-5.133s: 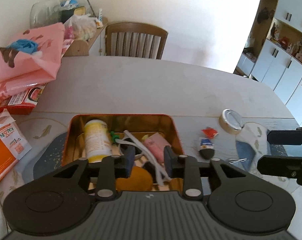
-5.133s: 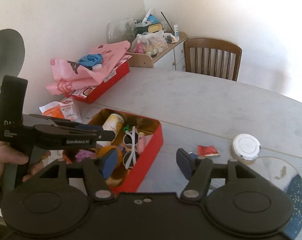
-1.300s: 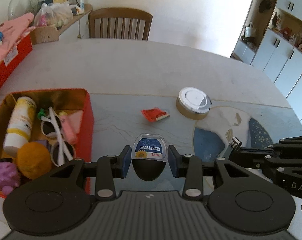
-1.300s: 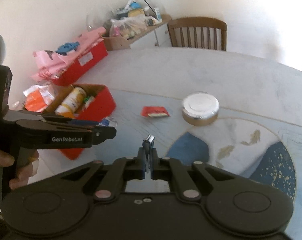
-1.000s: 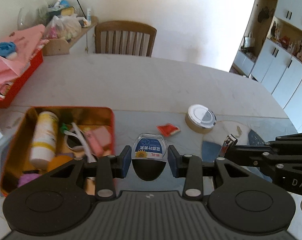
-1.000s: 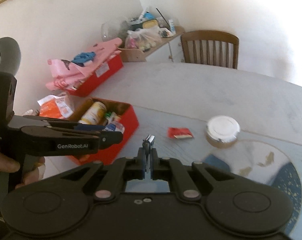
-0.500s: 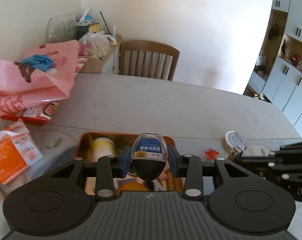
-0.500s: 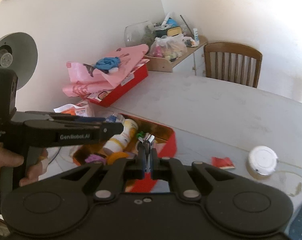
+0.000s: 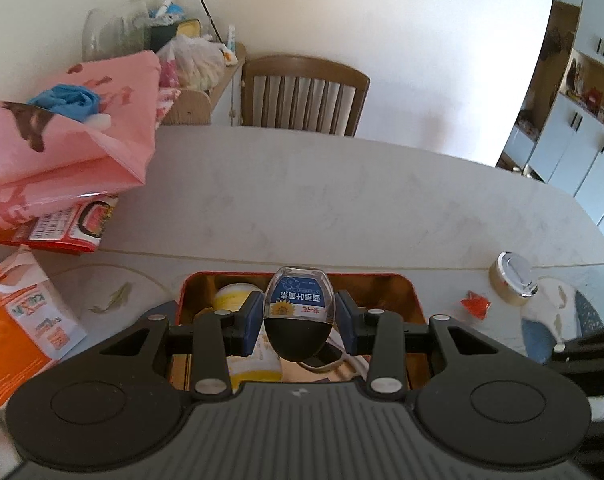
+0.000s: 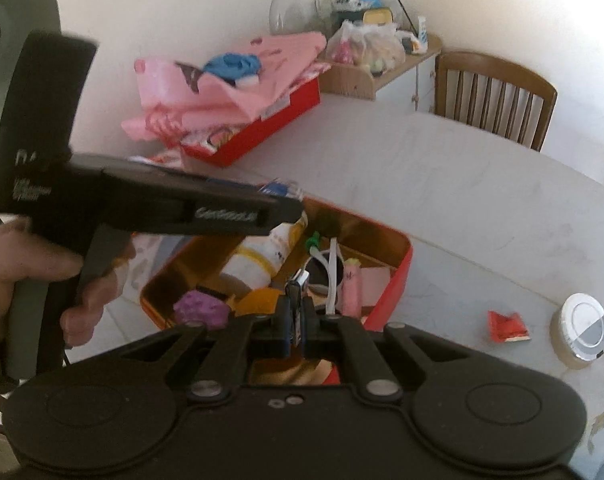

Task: Organize rigid objects
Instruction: 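Carry the black bottle with left tool while right tool carries the nail clipper over the tray, then open the left tool to drop the bottle while right tool releases the clipper in the tray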

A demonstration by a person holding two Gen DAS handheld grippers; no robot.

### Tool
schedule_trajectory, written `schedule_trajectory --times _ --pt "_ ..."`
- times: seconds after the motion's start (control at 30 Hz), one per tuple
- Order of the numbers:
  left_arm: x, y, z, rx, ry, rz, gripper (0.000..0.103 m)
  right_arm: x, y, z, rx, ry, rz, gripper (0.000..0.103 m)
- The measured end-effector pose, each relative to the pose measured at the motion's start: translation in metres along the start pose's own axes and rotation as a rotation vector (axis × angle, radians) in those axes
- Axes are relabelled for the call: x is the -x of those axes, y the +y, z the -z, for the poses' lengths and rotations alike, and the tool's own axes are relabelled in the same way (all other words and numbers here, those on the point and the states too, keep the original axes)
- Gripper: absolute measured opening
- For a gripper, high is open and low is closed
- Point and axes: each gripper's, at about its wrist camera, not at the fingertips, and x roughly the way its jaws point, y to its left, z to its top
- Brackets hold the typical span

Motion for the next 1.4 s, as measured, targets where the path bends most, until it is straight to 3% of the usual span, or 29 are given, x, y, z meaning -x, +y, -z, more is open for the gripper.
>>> schedule_trajectory --times 0.4,0.8,0.93,1.4 --pt "-0.040 -0.007 0.004 -0.057 0.078 0.036 0.038 -0.038 0.002 0.003 -0.019 0.108 0.016 0.003" --pt "-0.062 -0.004 0.011 -0.044 0.144 0.046 0.038 -0.057 0.000 0.002 -0.009 0.130 0.039 0.003" --pt "-0.064 0.000 0.010 -0.024 0.153 0.048 0.038 -0.053 0.000 0.004 -0.014 0.123 0.044 0.014" --pt "-0.048 0.006 0.007 0.029 0.144 0.039 0.039 -0.006 -0.010 0.012 -0.089 0.042 -0.001 0.025"
